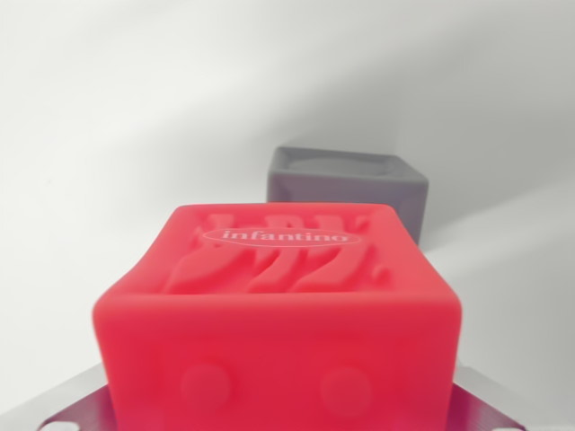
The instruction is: Destack cube
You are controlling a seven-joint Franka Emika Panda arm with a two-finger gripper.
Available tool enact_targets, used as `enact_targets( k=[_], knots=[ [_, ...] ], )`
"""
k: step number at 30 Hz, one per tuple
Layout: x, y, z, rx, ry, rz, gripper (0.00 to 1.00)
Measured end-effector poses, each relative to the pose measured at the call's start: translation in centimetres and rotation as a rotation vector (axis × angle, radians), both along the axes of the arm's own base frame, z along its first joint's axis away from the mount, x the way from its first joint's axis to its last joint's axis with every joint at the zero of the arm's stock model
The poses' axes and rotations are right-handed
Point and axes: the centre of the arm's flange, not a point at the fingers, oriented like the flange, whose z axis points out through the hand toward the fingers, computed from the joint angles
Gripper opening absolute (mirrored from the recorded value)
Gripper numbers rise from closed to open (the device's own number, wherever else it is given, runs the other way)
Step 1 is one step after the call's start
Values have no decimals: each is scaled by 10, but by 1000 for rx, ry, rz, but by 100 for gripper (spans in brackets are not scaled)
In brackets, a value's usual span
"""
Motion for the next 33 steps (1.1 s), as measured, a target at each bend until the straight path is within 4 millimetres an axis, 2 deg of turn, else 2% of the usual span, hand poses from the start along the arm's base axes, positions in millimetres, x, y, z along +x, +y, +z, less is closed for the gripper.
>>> enact_targets(
  k=[18, 26, 33],
  knots=[
    [-1, 0, 47, -1, -2, 0, 0],
    [-1, 0, 74, -2, -5, 1, 0],
    [8, -5, 71, 1, 3, -4, 0]
  ],
)
